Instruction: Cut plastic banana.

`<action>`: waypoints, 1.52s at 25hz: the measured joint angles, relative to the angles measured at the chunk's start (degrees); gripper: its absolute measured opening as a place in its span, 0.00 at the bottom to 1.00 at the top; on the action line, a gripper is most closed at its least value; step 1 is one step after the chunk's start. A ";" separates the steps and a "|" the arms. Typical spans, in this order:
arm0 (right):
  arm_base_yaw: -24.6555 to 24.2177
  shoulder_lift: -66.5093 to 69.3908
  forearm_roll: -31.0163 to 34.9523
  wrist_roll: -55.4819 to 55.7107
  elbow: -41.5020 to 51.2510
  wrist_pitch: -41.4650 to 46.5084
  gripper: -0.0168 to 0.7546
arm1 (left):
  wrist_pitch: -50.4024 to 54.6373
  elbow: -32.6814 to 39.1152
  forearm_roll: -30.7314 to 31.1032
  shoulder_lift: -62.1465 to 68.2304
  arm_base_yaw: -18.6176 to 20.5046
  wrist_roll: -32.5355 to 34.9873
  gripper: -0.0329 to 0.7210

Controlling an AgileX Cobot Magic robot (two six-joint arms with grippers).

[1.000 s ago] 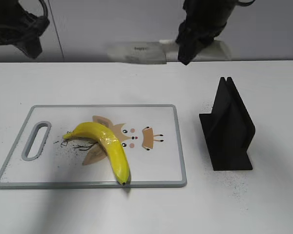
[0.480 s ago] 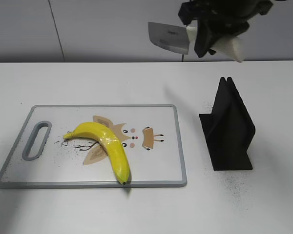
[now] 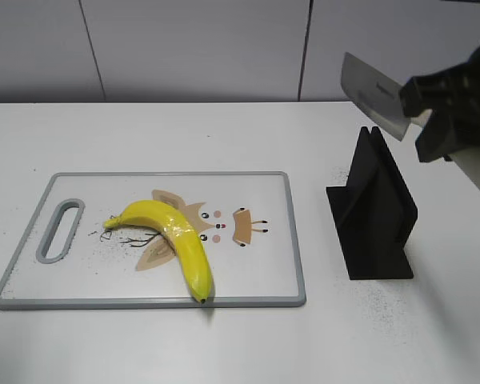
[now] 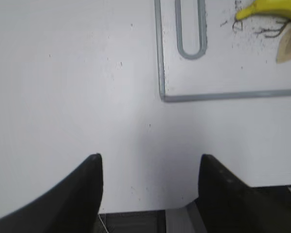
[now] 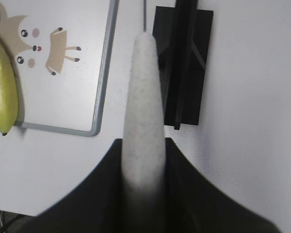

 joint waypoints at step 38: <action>0.00 2.22 -7.03 11.47 16.54 -15.05 0.23 | -7.30 27.45 4.07 -59.04 0.00 -2.37 0.77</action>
